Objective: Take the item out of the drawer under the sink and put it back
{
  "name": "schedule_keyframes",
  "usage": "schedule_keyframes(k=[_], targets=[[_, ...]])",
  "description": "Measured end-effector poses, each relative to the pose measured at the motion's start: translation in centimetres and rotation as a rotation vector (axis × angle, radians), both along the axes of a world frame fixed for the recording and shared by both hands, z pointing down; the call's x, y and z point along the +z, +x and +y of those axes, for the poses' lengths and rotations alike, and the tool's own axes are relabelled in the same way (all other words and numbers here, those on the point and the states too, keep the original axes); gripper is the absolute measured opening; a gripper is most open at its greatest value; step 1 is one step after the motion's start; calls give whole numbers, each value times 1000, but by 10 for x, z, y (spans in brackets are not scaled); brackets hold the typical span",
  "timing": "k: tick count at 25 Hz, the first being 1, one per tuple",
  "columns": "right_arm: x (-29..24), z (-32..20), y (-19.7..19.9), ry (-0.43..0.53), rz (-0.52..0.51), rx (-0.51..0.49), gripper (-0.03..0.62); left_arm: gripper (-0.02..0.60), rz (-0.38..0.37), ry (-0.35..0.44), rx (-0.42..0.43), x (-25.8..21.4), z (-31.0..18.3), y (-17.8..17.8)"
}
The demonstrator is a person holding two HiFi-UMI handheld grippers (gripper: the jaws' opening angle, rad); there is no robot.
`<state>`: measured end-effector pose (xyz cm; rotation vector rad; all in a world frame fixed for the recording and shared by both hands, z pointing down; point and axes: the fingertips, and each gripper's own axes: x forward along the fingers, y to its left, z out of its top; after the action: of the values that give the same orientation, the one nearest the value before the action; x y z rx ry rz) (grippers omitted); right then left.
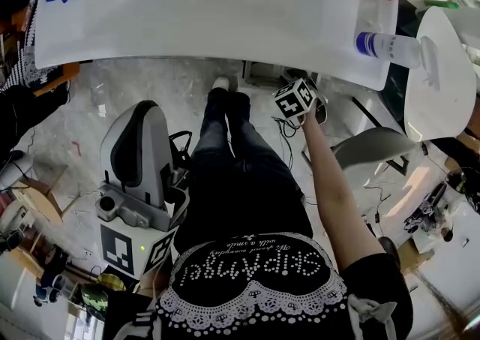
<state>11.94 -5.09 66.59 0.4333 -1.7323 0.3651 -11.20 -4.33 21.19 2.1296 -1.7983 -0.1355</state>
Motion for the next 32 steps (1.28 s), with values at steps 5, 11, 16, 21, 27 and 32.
schedule_keyframes(k=[5, 11, 16, 21, 27, 32], targets=[[9, 0, 1, -33, 24, 16, 97, 5, 5, -17, -10, 4, -3, -3], [16, -7, 0, -31, 33, 22, 97, 5, 11, -26, -11, 8, -9, -4], [20, -6, 0, -40, 37, 35, 95, 5, 15, -34, -11, 10, -8, -4], [27, -6, -1, -47, 43, 41, 81, 5, 16, -40, -8, 12, -7, -4], [31, -7, 0, -43, 46, 50, 49, 5, 15, -43, -14, 13, -3, -6], [31, -7, 1, -25, 54, 32, 31, 5, 11, -46, -19, 12, 0, -10]])
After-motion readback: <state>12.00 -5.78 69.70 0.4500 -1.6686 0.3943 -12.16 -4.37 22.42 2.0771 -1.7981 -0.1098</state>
